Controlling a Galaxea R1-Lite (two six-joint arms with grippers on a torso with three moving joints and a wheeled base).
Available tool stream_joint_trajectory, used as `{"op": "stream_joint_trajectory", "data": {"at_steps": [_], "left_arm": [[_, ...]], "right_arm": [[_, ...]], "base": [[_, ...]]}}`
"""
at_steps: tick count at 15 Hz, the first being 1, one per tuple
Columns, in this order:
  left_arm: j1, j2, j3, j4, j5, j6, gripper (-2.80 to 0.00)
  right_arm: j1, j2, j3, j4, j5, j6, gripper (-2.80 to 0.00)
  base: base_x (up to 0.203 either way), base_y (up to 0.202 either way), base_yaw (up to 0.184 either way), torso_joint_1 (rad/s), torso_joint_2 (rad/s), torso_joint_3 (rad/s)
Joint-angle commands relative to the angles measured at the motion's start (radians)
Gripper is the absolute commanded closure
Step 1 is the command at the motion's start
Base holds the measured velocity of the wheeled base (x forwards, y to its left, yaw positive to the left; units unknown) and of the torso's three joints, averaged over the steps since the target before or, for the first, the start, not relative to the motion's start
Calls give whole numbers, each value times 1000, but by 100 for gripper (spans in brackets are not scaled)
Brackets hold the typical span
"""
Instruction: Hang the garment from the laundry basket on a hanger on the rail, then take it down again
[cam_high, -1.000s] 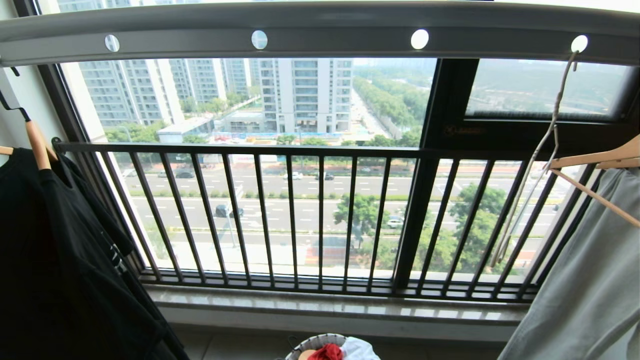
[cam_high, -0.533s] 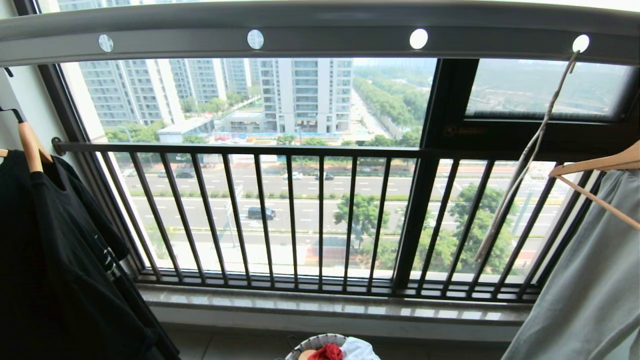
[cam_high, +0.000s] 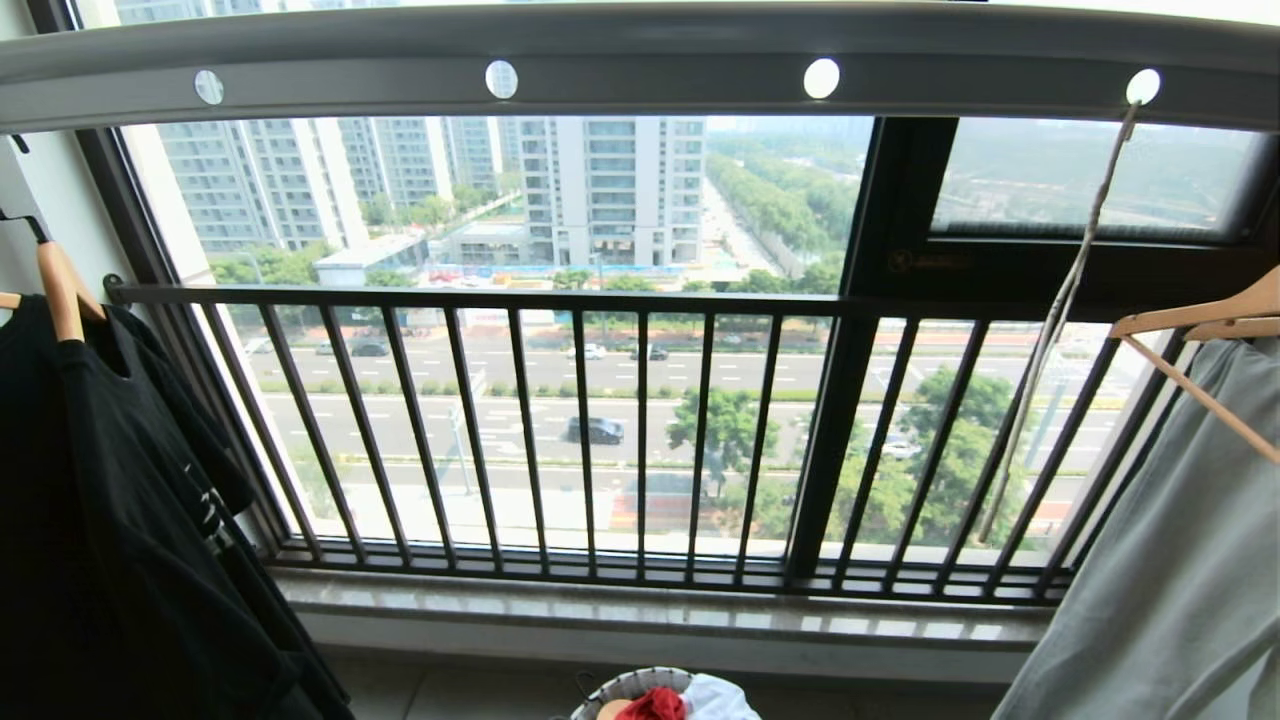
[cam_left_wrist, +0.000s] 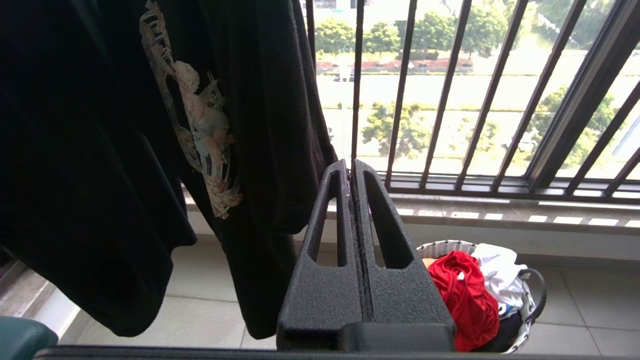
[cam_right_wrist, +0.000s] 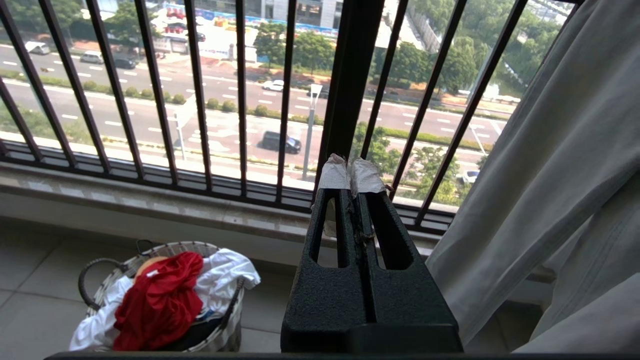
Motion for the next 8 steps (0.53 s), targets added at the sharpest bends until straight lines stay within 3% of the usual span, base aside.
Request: {"op": "stream_joint_trajectory", "data": {"at_steps": [1, 8], "left_arm": [[0, 0, 1, 2, 0, 0, 0], [0, 0, 1, 1, 0, 0, 0]], "right_arm": [[0, 1, 0, 1, 0, -1, 0], [0, 1, -1, 1, 0, -4, 0]], "base": [[0, 0, 0, 0, 0, 0], [0, 0, 0, 0, 0, 0]]}}
